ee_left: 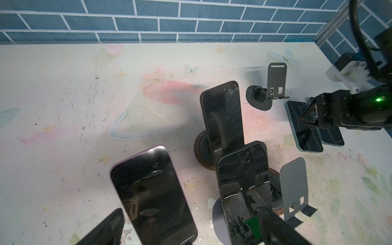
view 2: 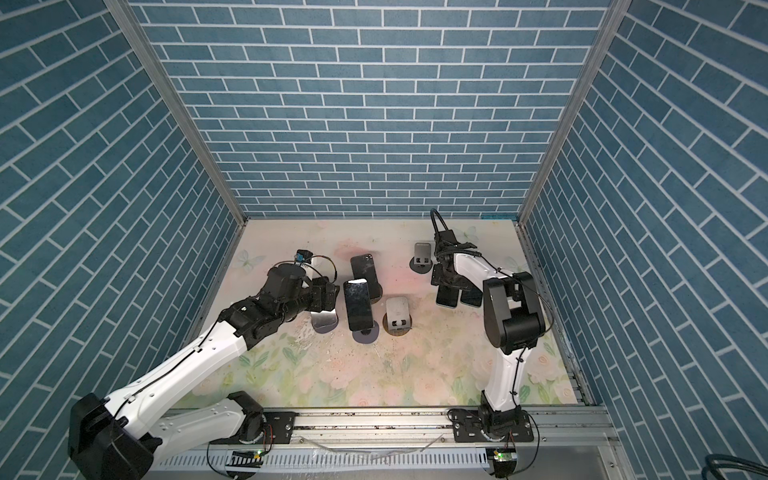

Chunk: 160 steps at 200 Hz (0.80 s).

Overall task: Remove the phone from the phone stand
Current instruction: 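Lower the phone flat beside the first lying phone and open the right gripper, then move the right gripper back over the empty wooden-based stand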

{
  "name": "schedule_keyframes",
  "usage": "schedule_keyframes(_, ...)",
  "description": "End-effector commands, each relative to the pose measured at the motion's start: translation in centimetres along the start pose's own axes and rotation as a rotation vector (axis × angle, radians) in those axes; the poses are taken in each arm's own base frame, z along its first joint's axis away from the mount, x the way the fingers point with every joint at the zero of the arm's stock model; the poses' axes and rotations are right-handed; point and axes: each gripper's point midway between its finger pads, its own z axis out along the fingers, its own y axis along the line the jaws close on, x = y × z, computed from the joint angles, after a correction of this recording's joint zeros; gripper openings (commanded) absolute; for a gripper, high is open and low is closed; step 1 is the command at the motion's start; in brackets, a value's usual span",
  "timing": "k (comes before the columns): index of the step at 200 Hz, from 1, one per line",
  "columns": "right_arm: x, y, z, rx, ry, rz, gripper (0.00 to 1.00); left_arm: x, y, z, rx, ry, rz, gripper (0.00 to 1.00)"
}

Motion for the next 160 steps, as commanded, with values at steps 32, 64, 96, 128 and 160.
schedule_keyframes(32,1.5,2.1,-4.9,-0.049,-0.076,-0.127,0.86,-0.5,-0.4,-0.2,0.011,-0.009,-0.014,1.00)
schedule_keyframes(64,2.9,5.7,-7.2,-0.140,-0.116,-0.231,0.88,-0.2,-0.3,-0.2,0.007,-0.002,-0.016,1.00)
schedule_keyframes(96,4.0,9.0,-10.0,-0.255,-0.175,-0.323,0.89,-0.1,-0.1,-0.3,0.006,-0.003,-0.018,1.00)
schedule_keyframes(128,5.7,11.4,-11.6,-0.379,-0.200,-0.377,0.91,0.1,-0.1,-0.5,0.008,-0.011,-0.022,1.00)
schedule_keyframes(160,7.8,12.4,-11.3,-0.397,-0.167,-0.405,0.91,0.1,0.1,-0.7,0.004,-0.016,-0.023,1.00)
